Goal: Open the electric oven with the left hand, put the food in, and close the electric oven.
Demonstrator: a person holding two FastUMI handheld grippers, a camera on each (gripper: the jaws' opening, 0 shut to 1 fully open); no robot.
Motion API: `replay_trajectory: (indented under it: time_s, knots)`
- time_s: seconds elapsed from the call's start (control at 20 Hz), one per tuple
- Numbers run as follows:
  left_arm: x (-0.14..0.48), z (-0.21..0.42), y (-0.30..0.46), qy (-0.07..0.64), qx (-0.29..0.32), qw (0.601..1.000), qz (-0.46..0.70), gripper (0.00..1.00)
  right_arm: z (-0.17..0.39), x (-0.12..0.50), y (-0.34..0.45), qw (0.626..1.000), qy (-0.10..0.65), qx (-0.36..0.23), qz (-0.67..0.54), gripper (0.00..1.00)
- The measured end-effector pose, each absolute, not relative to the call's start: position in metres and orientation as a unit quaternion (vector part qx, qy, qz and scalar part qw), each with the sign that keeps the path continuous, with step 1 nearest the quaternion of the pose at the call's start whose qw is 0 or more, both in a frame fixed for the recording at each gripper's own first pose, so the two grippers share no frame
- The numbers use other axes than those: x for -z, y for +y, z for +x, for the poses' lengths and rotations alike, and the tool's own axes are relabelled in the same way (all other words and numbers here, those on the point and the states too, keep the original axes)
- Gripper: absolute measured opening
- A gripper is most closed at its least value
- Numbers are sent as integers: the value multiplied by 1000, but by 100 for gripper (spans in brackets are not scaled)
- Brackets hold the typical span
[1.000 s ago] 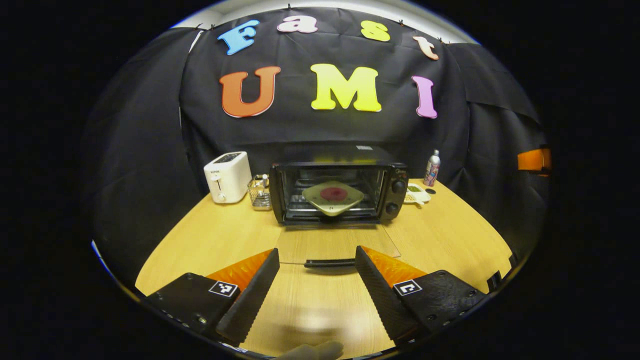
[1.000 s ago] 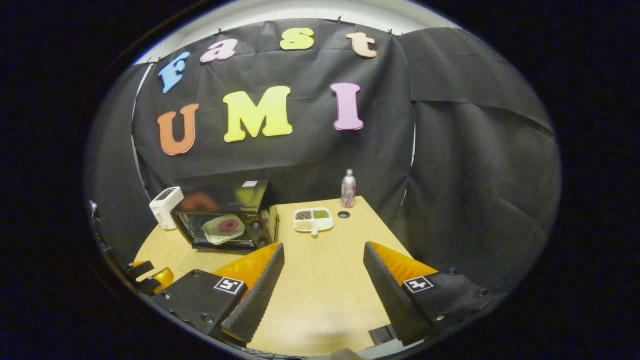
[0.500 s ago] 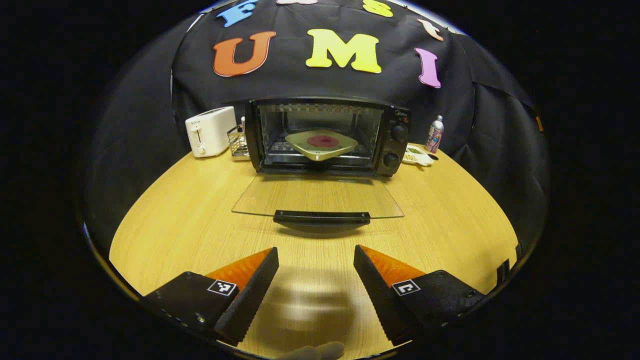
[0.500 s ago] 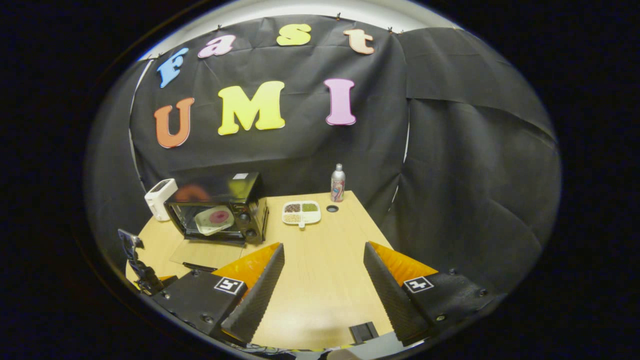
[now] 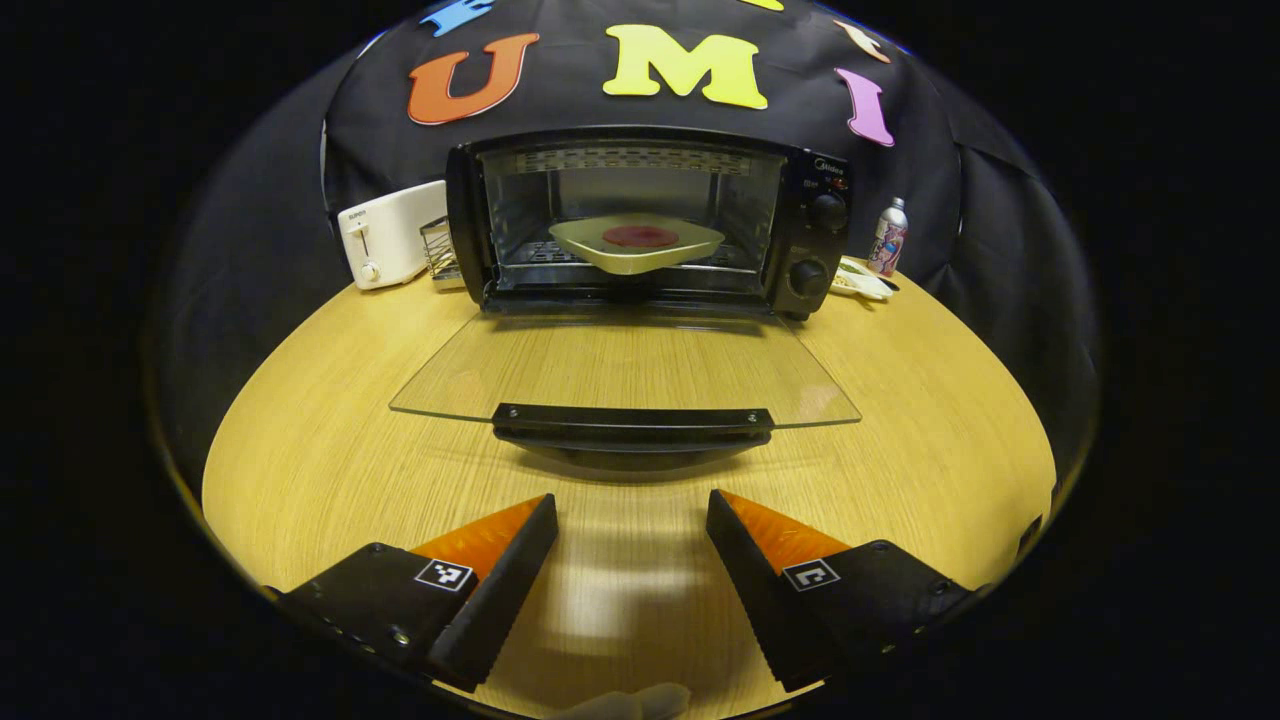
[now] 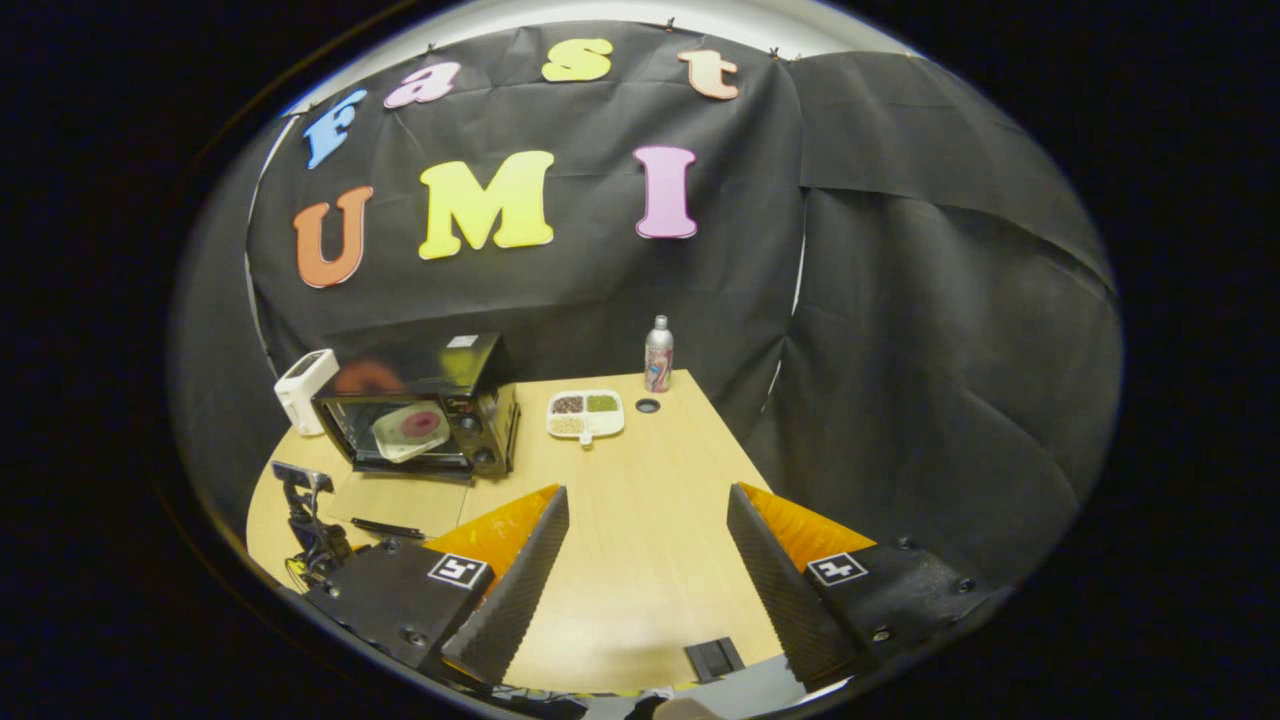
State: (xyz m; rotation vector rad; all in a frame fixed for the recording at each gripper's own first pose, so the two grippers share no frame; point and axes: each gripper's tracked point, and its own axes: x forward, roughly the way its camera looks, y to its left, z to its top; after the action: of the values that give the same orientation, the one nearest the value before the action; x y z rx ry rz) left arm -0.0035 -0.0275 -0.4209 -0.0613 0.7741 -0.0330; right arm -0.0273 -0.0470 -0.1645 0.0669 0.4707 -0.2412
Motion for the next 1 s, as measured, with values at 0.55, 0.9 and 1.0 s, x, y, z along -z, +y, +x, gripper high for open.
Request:
replay_trajectory:
  time_s: [0.55, 0.9, 1.0]
  knots:
    - [413, 19, -33, 368, 20, 929, -16, 95, -14, 168, -38, 964, 243, 105, 39, 96]
    - [373, 36, -26, 348, 19, 937, -8, 96, -9, 170, -38, 965, 237, 100, 52, 96]
    - [357, 46, -24, 337, 18, 941, -5, 96, -6, 171, -37, 966, 232, 99, 59, 96]
